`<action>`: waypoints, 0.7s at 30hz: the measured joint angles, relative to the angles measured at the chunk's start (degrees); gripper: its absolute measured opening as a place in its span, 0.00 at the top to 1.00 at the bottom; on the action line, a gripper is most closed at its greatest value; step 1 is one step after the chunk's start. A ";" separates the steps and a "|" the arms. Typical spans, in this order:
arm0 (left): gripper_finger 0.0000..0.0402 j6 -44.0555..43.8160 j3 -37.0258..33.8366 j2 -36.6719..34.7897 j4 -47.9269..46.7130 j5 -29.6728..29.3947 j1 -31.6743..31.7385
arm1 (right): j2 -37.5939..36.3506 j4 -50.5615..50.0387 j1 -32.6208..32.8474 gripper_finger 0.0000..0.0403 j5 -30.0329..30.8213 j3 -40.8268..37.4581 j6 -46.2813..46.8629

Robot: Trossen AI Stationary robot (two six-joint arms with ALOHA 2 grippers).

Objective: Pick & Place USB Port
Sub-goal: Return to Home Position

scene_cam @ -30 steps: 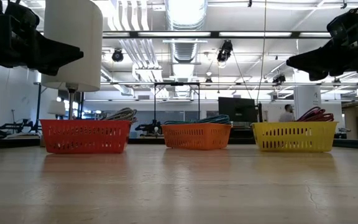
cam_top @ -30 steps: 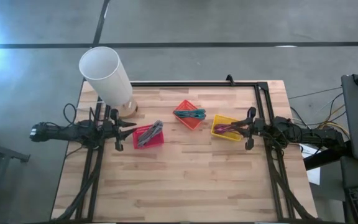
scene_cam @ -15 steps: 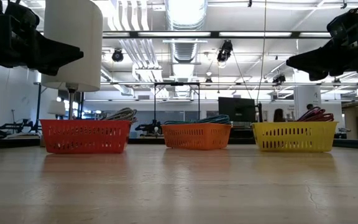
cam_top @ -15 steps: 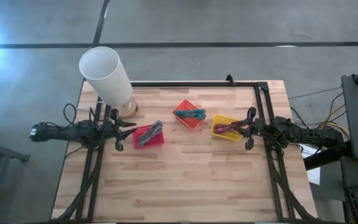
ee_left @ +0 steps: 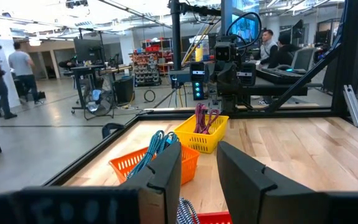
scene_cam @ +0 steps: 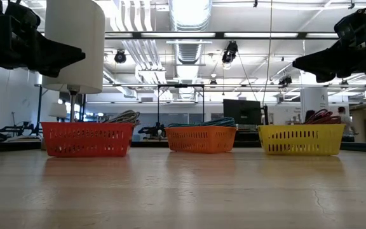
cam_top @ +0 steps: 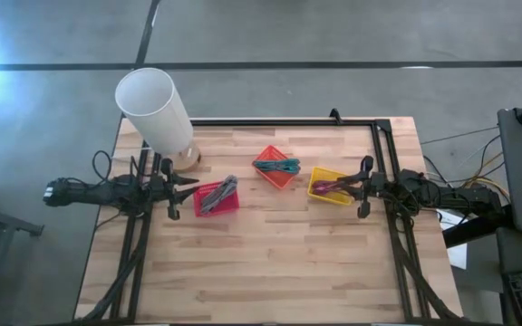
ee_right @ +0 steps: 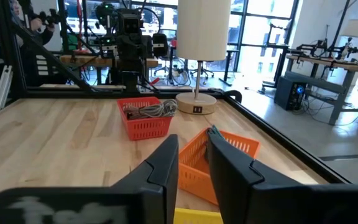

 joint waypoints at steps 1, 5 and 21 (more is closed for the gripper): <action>0.73 0.00 0.00 0.00 0.00 0.00 -0.01 | 0.00 0.00 0.00 0.81 0.02 0.00 0.00; 0.73 0.00 0.00 -0.02 0.00 0.00 0.00 | 0.00 0.00 0.00 0.83 0.01 0.00 0.00; 0.73 0.00 0.00 0.00 0.00 0.00 0.00 | 0.00 0.00 0.02 0.81 0.00 0.00 0.00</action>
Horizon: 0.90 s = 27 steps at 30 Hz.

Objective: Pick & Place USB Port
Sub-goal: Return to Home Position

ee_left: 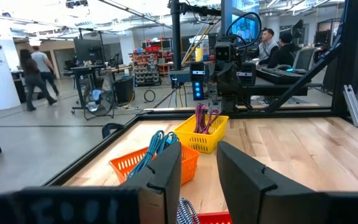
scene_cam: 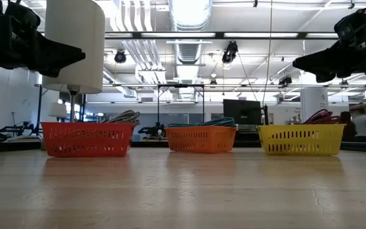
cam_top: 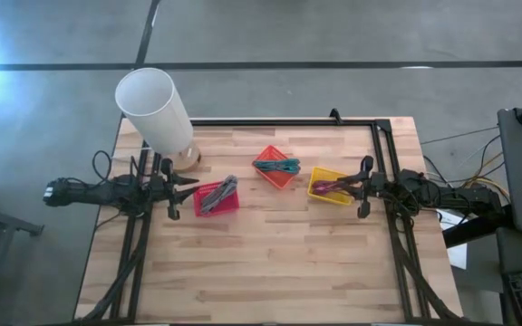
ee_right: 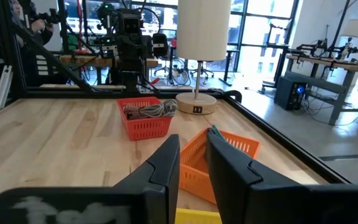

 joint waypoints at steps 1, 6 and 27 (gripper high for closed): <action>0.73 0.00 0.00 0.00 0.00 0.01 0.00 | 0.00 0.00 -0.02 0.81 0.02 0.00 0.00; 0.73 0.00 0.00 0.00 0.00 0.00 0.00 | 0.00 0.00 -0.02 0.79 0.00 0.00 0.00; 0.73 0.00 0.00 0.00 0.00 0.00 -0.01 | 0.00 0.00 -0.01 0.84 0.02 0.00 0.00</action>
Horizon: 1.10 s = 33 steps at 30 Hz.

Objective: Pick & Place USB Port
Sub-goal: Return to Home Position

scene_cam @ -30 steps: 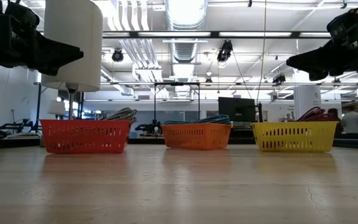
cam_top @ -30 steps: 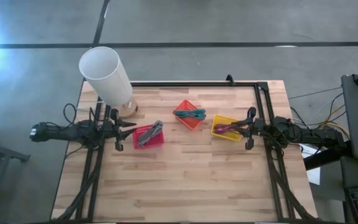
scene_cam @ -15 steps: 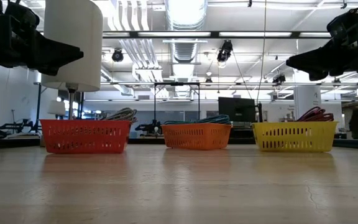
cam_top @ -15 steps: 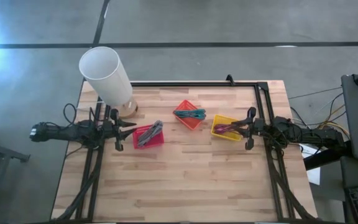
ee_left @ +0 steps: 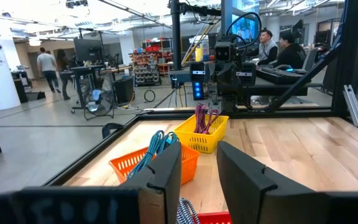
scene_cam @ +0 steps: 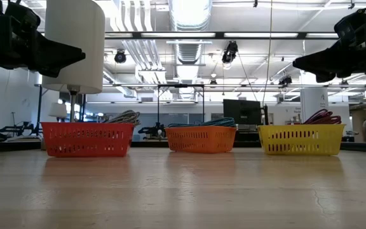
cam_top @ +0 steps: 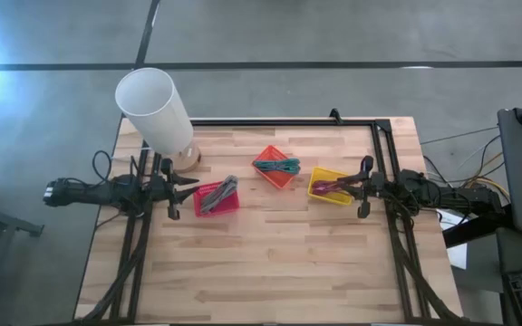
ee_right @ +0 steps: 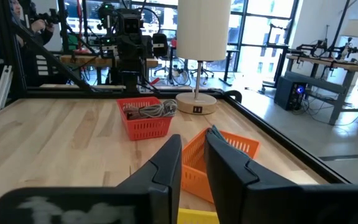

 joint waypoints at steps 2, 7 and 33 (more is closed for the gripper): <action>0.73 0.00 0.00 0.00 0.00 0.00 0.00 | 0.00 0.00 0.01 0.84 0.00 0.00 0.00; 0.73 0.00 0.00 0.00 0.00 0.00 0.01 | 0.00 0.00 -0.01 0.84 -0.01 0.00 0.00; 0.73 0.01 0.00 0.00 0.00 0.01 0.00 | -0.01 0.00 0.00 0.82 0.00 0.00 0.00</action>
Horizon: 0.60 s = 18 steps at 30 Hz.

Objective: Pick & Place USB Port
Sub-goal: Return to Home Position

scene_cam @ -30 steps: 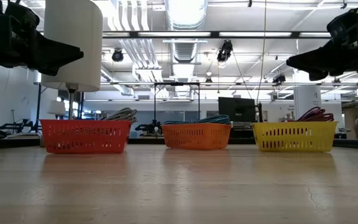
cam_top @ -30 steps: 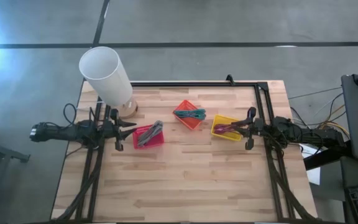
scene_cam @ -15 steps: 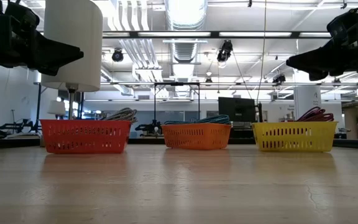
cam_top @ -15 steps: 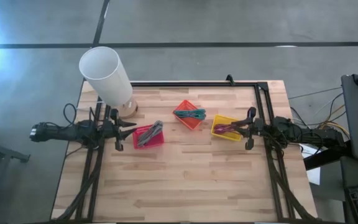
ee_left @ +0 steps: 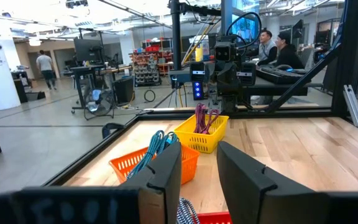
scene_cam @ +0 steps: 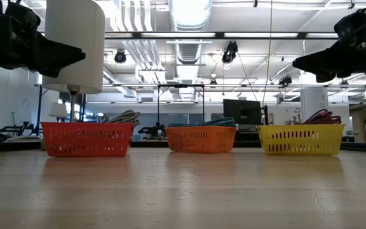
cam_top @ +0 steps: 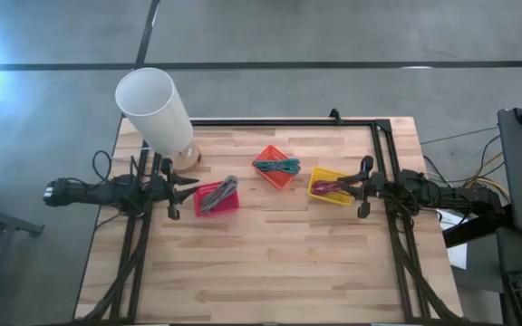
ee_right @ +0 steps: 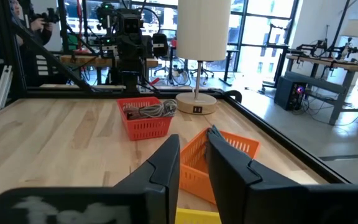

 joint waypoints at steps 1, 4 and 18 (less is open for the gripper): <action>0.73 -0.01 0.00 0.00 0.00 -0.01 -0.01 | 0.01 0.00 0.00 0.82 -0.01 0.00 0.00; 0.73 -0.01 0.00 0.00 0.00 -0.01 -0.01 | 0.01 0.00 -0.01 0.83 0.00 0.00 0.00; 0.73 -0.01 0.00 0.00 0.00 -0.01 0.00 | 0.01 0.00 -0.01 0.81 -0.02 0.00 0.00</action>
